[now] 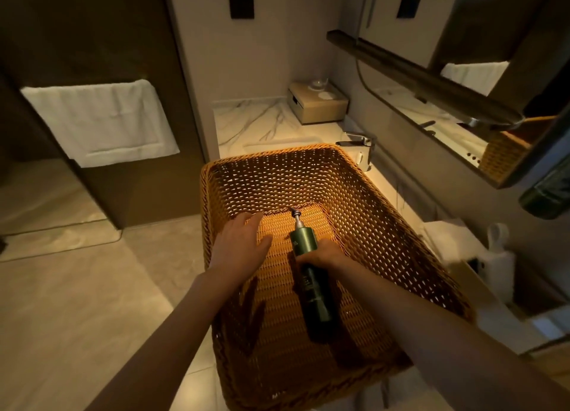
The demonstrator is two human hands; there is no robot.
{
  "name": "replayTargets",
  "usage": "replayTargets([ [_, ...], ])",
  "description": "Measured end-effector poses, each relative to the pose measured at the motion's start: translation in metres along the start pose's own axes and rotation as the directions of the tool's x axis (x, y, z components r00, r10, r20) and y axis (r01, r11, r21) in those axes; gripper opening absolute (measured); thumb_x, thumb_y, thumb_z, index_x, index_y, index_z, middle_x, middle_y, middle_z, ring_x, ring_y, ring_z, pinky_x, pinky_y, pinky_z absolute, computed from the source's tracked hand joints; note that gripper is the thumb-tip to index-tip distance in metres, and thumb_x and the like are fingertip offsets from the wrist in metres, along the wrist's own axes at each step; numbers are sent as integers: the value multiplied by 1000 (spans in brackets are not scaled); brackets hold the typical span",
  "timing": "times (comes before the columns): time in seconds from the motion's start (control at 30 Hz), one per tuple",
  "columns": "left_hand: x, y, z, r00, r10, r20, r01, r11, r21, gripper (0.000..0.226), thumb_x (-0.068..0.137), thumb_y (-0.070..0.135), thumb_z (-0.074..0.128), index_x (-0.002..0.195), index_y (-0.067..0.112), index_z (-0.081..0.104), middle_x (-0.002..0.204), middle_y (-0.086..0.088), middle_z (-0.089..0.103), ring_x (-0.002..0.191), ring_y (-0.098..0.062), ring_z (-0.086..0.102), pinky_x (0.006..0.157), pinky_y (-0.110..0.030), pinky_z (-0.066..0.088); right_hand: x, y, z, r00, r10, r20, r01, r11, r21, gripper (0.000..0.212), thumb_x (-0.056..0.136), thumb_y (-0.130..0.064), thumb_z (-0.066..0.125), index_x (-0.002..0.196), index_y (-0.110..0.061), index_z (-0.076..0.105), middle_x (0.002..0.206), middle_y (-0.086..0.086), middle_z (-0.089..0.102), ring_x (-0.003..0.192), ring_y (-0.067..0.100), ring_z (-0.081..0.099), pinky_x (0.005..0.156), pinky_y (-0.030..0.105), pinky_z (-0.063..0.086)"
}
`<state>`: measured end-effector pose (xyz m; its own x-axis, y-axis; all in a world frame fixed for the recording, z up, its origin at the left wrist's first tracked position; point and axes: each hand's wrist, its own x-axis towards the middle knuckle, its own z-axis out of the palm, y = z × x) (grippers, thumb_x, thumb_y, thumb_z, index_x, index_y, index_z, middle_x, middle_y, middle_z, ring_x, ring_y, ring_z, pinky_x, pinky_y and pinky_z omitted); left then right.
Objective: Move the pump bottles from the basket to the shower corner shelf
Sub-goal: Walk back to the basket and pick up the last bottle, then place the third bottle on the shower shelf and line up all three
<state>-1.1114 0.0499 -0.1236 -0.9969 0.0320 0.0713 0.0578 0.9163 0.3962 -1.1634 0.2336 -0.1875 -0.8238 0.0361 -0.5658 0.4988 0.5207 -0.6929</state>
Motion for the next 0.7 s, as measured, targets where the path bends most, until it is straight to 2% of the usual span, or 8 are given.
replayTargets([
  [0.13, 1, 6, -9, 996, -74, 45, 81, 979, -186, 54, 93, 40, 46, 142, 19, 36, 146, -7, 40, 132, -24, 39, 106, -40, 35, -24, -29, -24, 965, -259, -40, 261, 962, 76, 70, 66, -23, 80, 125, -16, 44, 112, 9, 59, 87, 18, 61, 69, 30, 53],
  [0.23, 3, 17, -20, 985, -141, 99, 168, 916, -363, 50, 95, 38, 45, 140, 17, 40, 139, -8, 49, 122, -23, 48, 100, -37, 40, -59, -65, -48, 888, -446, -113, 458, 880, 124, 65, 64, -28, 81, 117, -31, 44, 99, -11, 54, 81, 3, 52, 58, 18, 41],
  [0.3, 0, 29, -29, 973, -182, 140, 229, 801, -553, 45, 96, 38, 43, 137, 19, 44, 127, -4, 57, 106, -19, 55, 91, -36, 45, -85, -86, -62, 817, -552, -166, 573, 810, 129, 65, 62, -31, 81, 113, -39, 41, 93, -23, 48, 81, -2, 50, 57, 14, 38],
  [0.33, -2, 34, -34, 970, -196, 142, 242, 744, -623, 44, 96, 38, 41, 136, 20, 45, 123, -2, 57, 103, -18, 55, 91, -39, 46, -97, -95, -67, 776, -602, -191, 628, 767, 133, 66, 61, -32, 81, 113, -40, 42, 93, -26, 48, 82, -3, 50, 58, 13, 38],
  [0.47, -23, 55, -54, 970, -231, 72, 208, 641, -739, 41, 98, 39, 36, 136, 26, 46, 135, -1, 52, 119, -22, 51, 103, -49, 41, -146, -121, -75, 608, -761, -226, 794, 581, 182, 64, 63, -31, 82, 116, -36, 46, 101, -25, 55, 91, -4, 55, 65, 13, 42],
  [0.53, -42, 63, -65, 966, -251, 65, 198, 554, -808, 36, 99, 39, 34, 129, 29, 50, 130, 1, 55, 116, -20, 54, 98, -44, 44, -169, -127, -72, 526, -820, -227, 849, 491, 194, 65, 65, -28, 82, 117, -37, 45, 104, -26, 55, 96, -6, 53, 71, 14, 42],
  [0.6, -68, 67, -76, 958, -275, 75, 196, 447, -873, 27, 99, 38, 35, 113, 33, 58, 118, 5, 62, 103, -14, 59, 84, -34, 48, -188, -129, -63, 461, -862, -210, 882, 419, 216, 66, 66, -25, 82, 120, -35, 45, 106, -25, 55, 101, -5, 52, 78, 16, 44],
  [0.7, -110, 61, -93, 934, -342, 108, 187, 208, -960, 25, 96, 34, 45, 107, 23, 65, 108, -3, 69, 101, -21, 65, 85, -34, 52, -209, -127, -40, 394, -905, -158, 903, 350, 248, 67, 67, -24, 82, 122, -33, 46, 108, -24, 56, 102, -4, 54, 79, 15, 46],
])
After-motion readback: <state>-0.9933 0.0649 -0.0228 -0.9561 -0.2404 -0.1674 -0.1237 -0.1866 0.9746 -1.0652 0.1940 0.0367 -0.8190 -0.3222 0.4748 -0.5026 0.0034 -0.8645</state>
